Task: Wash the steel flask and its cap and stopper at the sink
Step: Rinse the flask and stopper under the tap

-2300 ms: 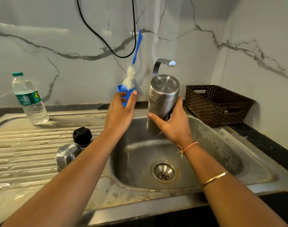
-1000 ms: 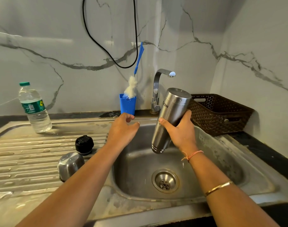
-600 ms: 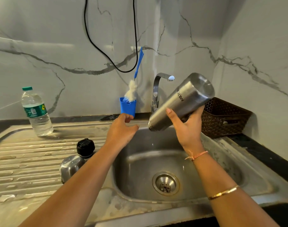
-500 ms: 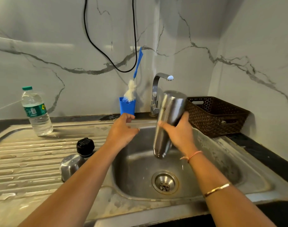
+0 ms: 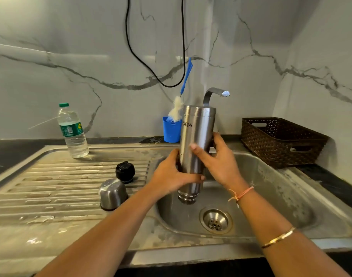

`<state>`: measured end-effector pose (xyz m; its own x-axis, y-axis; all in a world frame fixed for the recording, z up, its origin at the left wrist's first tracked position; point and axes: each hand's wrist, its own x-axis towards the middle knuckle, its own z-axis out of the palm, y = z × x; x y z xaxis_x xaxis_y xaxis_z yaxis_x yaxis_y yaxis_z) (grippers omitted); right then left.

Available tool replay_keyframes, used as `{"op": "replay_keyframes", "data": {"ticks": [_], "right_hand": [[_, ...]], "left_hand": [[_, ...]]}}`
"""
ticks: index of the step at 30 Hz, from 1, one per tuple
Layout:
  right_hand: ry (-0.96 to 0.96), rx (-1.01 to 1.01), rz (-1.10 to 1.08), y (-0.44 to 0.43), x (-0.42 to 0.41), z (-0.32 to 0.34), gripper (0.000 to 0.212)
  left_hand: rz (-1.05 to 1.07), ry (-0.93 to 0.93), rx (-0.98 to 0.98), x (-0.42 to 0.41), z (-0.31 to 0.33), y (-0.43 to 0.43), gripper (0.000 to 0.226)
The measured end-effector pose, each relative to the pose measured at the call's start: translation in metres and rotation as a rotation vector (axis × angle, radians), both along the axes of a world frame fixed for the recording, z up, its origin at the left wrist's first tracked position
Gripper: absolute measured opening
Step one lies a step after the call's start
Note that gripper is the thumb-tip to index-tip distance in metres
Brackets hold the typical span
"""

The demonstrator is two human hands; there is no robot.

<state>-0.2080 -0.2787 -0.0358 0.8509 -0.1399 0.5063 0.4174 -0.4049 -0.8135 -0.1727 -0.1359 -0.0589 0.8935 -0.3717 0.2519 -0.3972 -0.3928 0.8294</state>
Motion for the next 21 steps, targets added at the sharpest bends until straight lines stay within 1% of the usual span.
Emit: {"op": "replay_keyframes", "data": {"ticks": [1,2,3,5,6,8,12,14,17,21], "right_hand": [[0.012,0.109,0.080,0.001,0.000,0.000,0.053],[0.021,0.196,0.131,0.001,0.001,0.000,0.050],[0.025,0.229,0.139,-0.001,0.001,0.000,0.053],[0.031,0.178,0.113,-0.002,0.001,-0.003,0.064],[0.037,0.148,0.105,-0.002,0.000,-0.005,0.066],[0.063,0.117,0.105,-0.001,0.001,-0.011,0.068],[0.109,0.116,0.091,0.002,0.003,-0.017,0.068],[0.121,0.131,0.083,0.004,0.003,-0.018,0.058],[0.130,0.118,0.085,0.010,0.001,-0.021,0.033],[0.145,0.119,0.115,0.024,-0.004,-0.022,0.016]], "left_hand": [[0.016,-0.013,0.002,-0.002,0.004,0.005,0.082],[0.020,-0.017,0.001,-0.005,0.009,0.013,0.082],[0.018,-0.025,-0.011,-0.009,0.015,0.020,0.080],[0.029,-0.012,-0.054,-0.018,0.025,0.039,0.079],[0.044,0.000,-0.077,-0.020,0.028,0.049,0.083],[0.086,0.014,-0.093,-0.027,0.033,0.073,0.093],[0.160,-0.004,-0.053,-0.037,0.038,0.128,0.098],[0.222,-0.021,-0.010,-0.041,0.038,0.160,0.104],[0.354,-0.039,-0.001,-0.040,0.036,0.199,0.107],[0.541,-0.073,-0.131,-0.024,0.033,0.227,0.088]]}}
